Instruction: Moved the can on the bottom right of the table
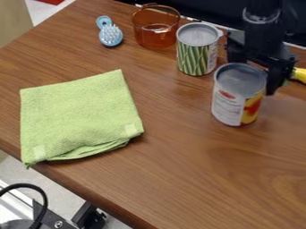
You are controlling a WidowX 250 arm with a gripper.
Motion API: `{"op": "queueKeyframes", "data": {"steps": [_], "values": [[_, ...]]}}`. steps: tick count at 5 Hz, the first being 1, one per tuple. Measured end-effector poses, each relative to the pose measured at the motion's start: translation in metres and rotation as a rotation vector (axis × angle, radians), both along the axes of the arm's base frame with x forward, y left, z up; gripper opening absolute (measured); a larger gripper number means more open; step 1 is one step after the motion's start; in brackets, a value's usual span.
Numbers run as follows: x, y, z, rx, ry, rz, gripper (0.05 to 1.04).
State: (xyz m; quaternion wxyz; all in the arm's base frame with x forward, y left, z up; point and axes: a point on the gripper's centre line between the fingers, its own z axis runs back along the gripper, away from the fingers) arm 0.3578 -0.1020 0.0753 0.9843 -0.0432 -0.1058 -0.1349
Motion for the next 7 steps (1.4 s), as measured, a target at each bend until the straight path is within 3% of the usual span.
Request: {"op": "queueKeyframes", "data": {"steps": [2,3,7], "values": [[-0.024,0.012,-0.001,0.038,0.058,0.065,0.997],[-0.039,0.020,-0.007,0.087,0.103,0.126,0.997],[-0.094,0.039,-0.013,0.144,0.148,0.108,0.997]]}}
